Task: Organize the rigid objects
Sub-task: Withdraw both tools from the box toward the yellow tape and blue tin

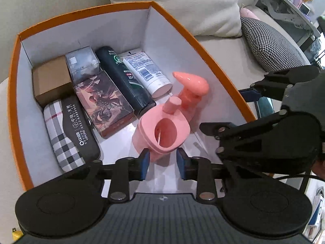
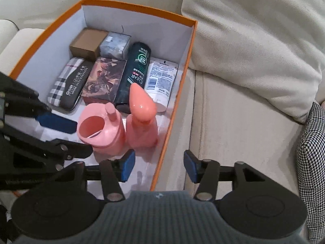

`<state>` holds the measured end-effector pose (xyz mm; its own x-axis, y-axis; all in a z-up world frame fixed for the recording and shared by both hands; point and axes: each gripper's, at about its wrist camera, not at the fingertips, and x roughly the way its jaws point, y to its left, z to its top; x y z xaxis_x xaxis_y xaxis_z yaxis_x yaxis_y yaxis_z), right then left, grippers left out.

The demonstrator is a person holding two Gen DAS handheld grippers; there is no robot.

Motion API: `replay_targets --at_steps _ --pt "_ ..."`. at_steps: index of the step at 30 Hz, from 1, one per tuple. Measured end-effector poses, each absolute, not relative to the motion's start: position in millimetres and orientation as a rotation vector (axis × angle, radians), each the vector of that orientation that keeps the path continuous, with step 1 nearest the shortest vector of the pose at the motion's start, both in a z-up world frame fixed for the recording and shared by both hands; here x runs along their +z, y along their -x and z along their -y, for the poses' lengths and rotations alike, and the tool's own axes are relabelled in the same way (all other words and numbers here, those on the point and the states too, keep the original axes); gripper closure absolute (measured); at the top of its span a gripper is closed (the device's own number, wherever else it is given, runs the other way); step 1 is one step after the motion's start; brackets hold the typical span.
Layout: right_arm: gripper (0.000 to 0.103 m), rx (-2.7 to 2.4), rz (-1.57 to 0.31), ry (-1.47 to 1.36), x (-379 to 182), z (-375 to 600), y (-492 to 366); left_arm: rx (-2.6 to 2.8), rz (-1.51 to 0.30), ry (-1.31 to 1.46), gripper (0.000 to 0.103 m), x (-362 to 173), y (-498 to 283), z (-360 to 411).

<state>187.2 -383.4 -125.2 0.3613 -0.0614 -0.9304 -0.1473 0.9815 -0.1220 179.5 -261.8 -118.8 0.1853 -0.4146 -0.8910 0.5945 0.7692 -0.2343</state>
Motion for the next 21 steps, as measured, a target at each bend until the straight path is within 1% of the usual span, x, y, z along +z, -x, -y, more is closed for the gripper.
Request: replay_targets --at_steps 4,7,13,21 --pt "0.043 0.013 -1.261 0.187 -136.8 383.4 -202.0 -0.711 -1.166 -0.184 0.072 -119.1 -184.5 261.7" --pt "0.044 -0.014 -1.284 0.183 -142.6 382.4 -208.8 -0.727 -1.176 -0.172 0.072 -120.4 -189.1 260.6" --pt "0.047 -0.051 -1.262 0.147 -145.1 382.5 -213.3 -0.728 -1.188 -0.165 0.074 -124.9 -190.5 261.4" --pt "0.047 -0.052 -1.244 0.132 -140.6 383.6 -210.7 -0.707 -1.209 -0.159 0.074 -122.2 -190.2 262.0"
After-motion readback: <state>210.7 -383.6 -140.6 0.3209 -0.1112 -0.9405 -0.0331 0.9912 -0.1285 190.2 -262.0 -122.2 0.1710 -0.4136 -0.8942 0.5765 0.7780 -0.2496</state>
